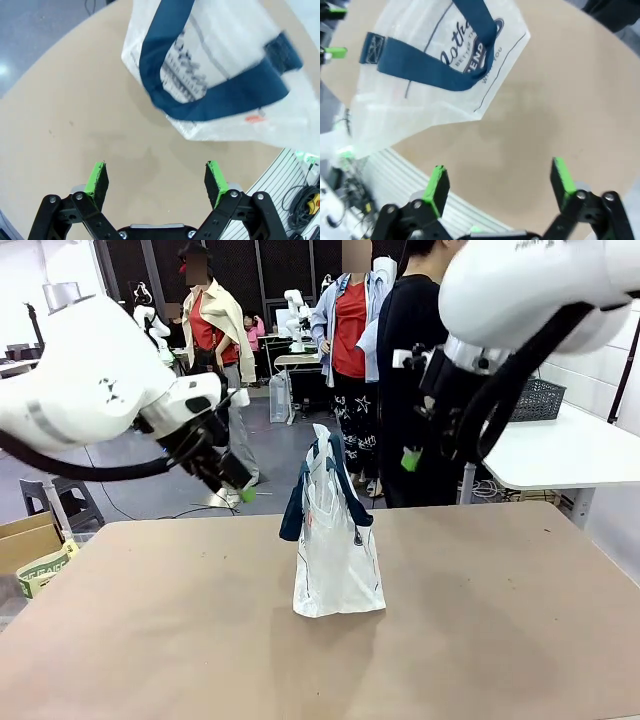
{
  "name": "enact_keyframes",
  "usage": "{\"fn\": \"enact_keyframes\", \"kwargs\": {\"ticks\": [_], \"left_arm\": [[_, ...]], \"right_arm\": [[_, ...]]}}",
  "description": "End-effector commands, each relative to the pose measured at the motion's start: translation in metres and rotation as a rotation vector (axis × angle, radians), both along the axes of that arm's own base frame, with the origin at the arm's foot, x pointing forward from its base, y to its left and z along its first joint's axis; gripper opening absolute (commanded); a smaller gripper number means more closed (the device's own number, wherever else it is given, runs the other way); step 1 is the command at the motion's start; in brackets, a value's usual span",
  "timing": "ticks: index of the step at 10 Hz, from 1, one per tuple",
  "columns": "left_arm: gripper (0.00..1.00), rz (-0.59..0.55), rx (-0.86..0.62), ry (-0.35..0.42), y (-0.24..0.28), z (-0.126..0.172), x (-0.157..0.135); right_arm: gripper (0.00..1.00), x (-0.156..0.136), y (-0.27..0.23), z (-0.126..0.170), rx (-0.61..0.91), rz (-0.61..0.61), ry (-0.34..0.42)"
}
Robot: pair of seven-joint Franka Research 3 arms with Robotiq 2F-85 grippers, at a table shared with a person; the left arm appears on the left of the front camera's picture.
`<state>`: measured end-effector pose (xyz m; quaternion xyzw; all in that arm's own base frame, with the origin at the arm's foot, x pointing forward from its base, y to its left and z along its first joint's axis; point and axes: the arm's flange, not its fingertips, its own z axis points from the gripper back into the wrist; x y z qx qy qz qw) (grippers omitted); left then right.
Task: Transfer purchased items from the store into the shopping bag.
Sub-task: Open the Reusable shopping bag in the center of the table.
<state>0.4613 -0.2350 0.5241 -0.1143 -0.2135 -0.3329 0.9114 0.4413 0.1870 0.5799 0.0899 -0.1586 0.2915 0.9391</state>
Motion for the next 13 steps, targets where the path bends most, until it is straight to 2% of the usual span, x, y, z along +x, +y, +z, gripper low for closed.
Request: {"fn": "enact_keyframes", "kwargs": {"ticks": [1, 2, 3, 5, 6, 7, 8, 10, 11, 12, 13], "left_arm": [[1.00, 0.000, -0.072, 0.000, -0.011, 0.011, 0.012], [1.00, -0.001, -0.091, -0.043, -0.010, 0.011, 0.011], [1.00, -0.002, -0.028, -0.009, -0.010, 0.011, 0.006], [1.00, 0.001, -0.053, -0.022, -0.017, 0.017, 0.008], [1.00, 0.038, -0.067, 0.008, -0.022, 0.018, 0.006], [1.00, 0.053, -0.088, 0.019, -0.034, 0.031, 0.005], [1.00, 0.058, -0.094, 0.031, -0.050, 0.047, 0.000], [1.00, 0.041, -0.116, 0.069, -0.071, 0.057, -0.007], [1.00, 0.029, -0.102, 0.093, -0.077, 0.056, -0.009], [1.00, 0.080, -0.093, 0.140, -0.082, 0.050, -0.005], [1.00, 0.134, -0.096, 0.156, -0.086, 0.042, 0.002]], "right_arm": [[1.00, 0.014, 0.012, 0.008, -0.040, -0.038, 0.005], [1.00, 0.014, 0.008, 0.007, -0.113, -0.037, -0.047], [1.00, 0.006, 0.005, 0.009, -0.005, -0.006, -0.010], [1.00, 0.006, 0.005, 0.009, -0.005, -0.006, -0.010], [1.00, 0.011, 0.008, 0.012, -0.035, -0.009, -0.026], [1.00, 0.018, 0.022, 0.018, -0.035, -0.044, -0.004], [1.00, 0.031, 0.034, 0.023, -0.106, -0.098, 0.031], [1.00, 0.055, 0.045, 0.028, -0.072, -0.149, 0.095], [1.00, 0.067, 0.049, 0.031, -0.035, -0.162, 0.106], [1.00, 0.080, 0.054, 0.034, -0.007, -0.157, 0.120], [1.00, 0.093, 0.056, 0.037, 0.007, -0.167, 0.132]]}}
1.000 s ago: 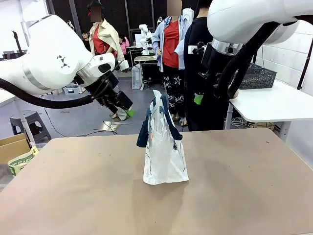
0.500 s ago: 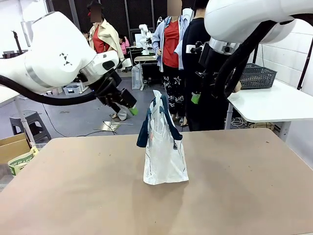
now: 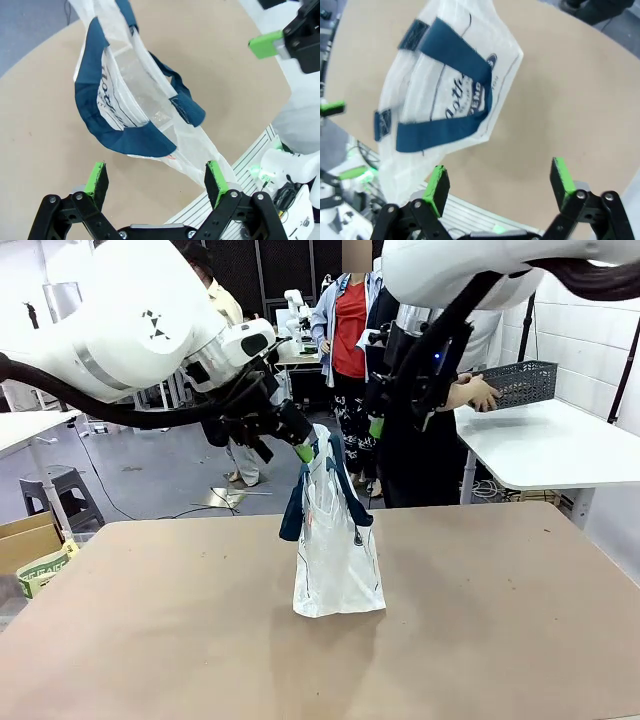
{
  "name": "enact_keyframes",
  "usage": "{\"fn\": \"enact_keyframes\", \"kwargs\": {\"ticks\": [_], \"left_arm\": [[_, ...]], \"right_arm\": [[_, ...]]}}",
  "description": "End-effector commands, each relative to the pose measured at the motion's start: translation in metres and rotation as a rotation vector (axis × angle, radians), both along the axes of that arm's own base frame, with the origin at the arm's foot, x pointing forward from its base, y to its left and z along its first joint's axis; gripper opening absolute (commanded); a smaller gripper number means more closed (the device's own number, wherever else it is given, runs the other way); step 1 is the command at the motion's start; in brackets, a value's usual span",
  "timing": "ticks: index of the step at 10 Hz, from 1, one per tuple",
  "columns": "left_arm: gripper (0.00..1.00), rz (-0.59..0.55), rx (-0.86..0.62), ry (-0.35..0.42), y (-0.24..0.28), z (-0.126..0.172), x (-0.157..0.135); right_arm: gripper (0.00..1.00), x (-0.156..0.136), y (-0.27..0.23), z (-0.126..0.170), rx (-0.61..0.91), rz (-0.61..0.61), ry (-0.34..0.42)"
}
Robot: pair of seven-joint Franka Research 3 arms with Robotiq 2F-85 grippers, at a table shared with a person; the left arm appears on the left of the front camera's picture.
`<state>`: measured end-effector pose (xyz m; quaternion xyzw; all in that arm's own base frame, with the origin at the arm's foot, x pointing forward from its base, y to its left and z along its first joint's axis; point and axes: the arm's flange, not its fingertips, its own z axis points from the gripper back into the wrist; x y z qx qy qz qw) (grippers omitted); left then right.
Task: Transfer purchased items from the store into the shopping bag.
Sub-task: Open the Reusable shopping bag in the center of the table.
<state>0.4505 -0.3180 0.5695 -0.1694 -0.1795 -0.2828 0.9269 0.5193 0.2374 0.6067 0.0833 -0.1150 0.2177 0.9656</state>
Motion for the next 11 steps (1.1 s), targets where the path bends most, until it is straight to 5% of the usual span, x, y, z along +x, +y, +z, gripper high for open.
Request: {"fn": "enact_keyframes", "kwargs": {"ticks": [1, 5, 11], "left_arm": [[1.00, 0.116, -0.013, 0.045, -0.004, -0.008, 0.019], [1.00, 0.260, -0.050, 0.079, -0.006, -0.017, 0.041], [1.00, 0.270, -0.094, 0.116, -0.002, -0.028, 0.050]], "right_arm": [[1.00, 0.025, 0.010, 0.010, 0.044, -0.009, 0.043], [1.00, 0.055, 0.037, -0.001, 0.054, 0.000, 0.075], [1.00, 0.076, 0.058, -0.020, 0.100, 0.013, 0.075]]}}
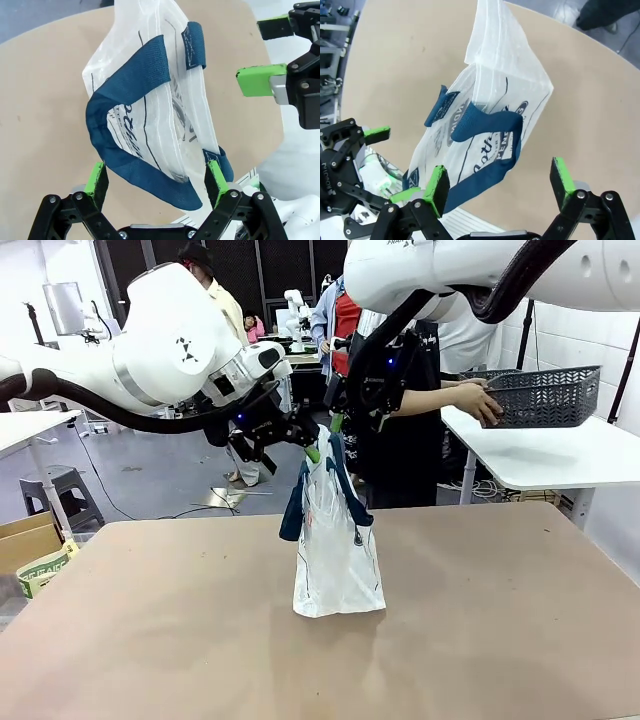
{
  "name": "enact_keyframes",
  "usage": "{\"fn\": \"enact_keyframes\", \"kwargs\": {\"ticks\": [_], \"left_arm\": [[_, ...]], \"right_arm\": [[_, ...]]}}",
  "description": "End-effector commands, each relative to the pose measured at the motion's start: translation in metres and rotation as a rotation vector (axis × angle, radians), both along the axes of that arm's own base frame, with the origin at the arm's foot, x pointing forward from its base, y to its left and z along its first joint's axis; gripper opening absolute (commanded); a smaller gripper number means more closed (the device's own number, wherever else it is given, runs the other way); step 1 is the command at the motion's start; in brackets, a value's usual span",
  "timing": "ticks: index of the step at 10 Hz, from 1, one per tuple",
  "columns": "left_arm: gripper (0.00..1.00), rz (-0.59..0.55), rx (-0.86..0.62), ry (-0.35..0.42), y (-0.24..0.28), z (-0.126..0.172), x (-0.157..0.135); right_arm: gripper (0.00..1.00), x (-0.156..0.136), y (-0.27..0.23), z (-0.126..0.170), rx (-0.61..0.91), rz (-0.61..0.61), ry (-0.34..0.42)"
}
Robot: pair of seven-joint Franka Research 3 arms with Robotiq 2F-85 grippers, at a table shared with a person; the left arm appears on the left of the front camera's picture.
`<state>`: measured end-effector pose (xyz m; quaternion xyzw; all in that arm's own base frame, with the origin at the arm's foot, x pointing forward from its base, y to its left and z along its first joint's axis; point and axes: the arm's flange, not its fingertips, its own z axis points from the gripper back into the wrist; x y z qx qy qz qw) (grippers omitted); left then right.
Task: Transfer purchased items from the store into the shopping bag.
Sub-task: Open the Reusable shopping bag in the center of the table.
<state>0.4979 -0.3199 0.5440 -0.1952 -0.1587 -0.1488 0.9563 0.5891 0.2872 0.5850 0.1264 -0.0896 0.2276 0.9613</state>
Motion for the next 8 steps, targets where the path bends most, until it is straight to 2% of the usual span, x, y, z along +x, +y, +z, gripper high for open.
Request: {"fn": "enact_keyframes", "kwargs": {"ticks": [1, 4, 8], "left_arm": [[1.00, 0.028, -0.006, -0.001, 0.002, -0.008, 0.005], [1.00, 0.057, -0.010, -0.001, 0.009, -0.020, 0.014], [1.00, 0.056, -0.022, 0.003, 0.010, -0.024, 0.014]], "right_arm": [[1.00, 0.010, 0.012, 0.000, 0.038, -0.022, 0.013], [1.00, 0.013, 0.029, -0.007, 0.039, 0.015, 0.023], [1.00, 0.016, 0.042, -0.027, 0.005, 0.036, 0.072]]}}
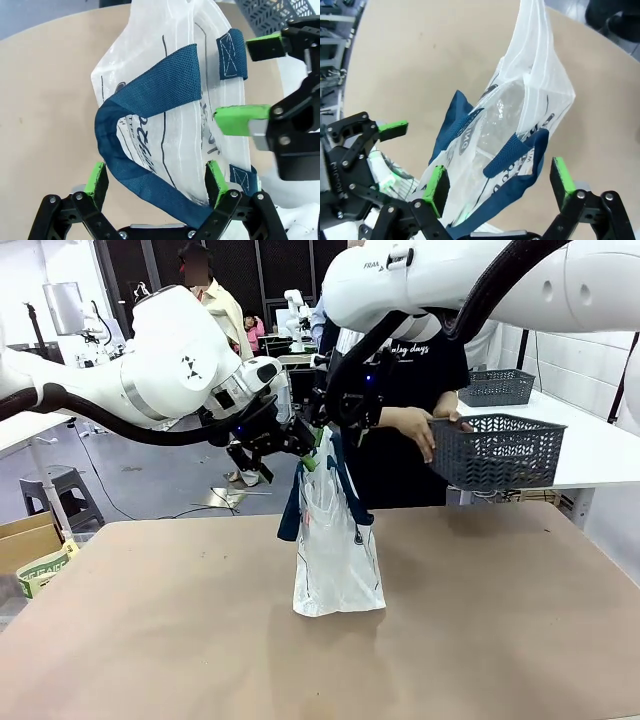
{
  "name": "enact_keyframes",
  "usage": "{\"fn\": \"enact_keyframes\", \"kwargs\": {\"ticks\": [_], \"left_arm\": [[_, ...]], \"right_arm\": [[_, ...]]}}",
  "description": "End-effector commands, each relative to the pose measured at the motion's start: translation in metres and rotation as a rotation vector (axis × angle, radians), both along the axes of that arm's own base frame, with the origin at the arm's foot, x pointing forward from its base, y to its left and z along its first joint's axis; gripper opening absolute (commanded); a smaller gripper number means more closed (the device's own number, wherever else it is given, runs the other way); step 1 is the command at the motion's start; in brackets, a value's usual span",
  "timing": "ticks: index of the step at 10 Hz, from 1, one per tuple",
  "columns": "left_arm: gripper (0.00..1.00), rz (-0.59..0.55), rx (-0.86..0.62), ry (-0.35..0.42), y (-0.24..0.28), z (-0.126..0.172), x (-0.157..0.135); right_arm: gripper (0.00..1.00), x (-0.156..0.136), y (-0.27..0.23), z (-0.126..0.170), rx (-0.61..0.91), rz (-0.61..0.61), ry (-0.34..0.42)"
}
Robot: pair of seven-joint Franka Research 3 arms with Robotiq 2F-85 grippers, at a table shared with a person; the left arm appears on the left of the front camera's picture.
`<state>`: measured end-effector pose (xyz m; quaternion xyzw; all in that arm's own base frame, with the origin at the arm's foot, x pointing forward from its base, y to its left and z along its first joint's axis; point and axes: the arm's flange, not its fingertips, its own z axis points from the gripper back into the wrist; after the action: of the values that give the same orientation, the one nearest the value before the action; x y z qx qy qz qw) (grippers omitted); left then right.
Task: Transfer purchased items from the store into the shopping bag.
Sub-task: Open the Reusable shopping bag in the center of the table.
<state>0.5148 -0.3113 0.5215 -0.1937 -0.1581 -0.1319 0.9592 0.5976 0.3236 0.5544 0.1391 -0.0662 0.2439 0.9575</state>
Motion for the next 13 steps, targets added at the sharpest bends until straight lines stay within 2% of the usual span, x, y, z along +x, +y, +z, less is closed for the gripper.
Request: {"fn": "enact_keyframes", "kwargs": {"ticks": [1, 5, 9, 10, 13], "left_arm": [[1.00, 0.019, -0.021, -0.005, 0.001, -0.002, -0.003], [1.00, 0.013, -0.013, 0.012, -0.004, -0.010, -0.001], [1.00, 0.024, -0.014, 0.029, -0.011, -0.015, 0.004], [1.00, 0.000, 0.004, 0.026, -0.005, -0.015, 0.002], [1.00, 0.000, 0.004, 0.026, -0.005, -0.015, 0.002]], "right_arm": [[1.00, 0.005, 0.006, -0.002, -0.013, -0.010, 0.039], [1.00, 0.004, 0.000, -0.022, -0.034, -0.058, 0.068], [1.00, 0.000, -0.004, -0.029, -0.033, -0.074, 0.070], [1.00, -0.001, -0.005, -0.028, -0.038, -0.048, 0.047], [1.00, 0.004, -0.001, -0.026, -0.024, -0.049, 0.064]]}}
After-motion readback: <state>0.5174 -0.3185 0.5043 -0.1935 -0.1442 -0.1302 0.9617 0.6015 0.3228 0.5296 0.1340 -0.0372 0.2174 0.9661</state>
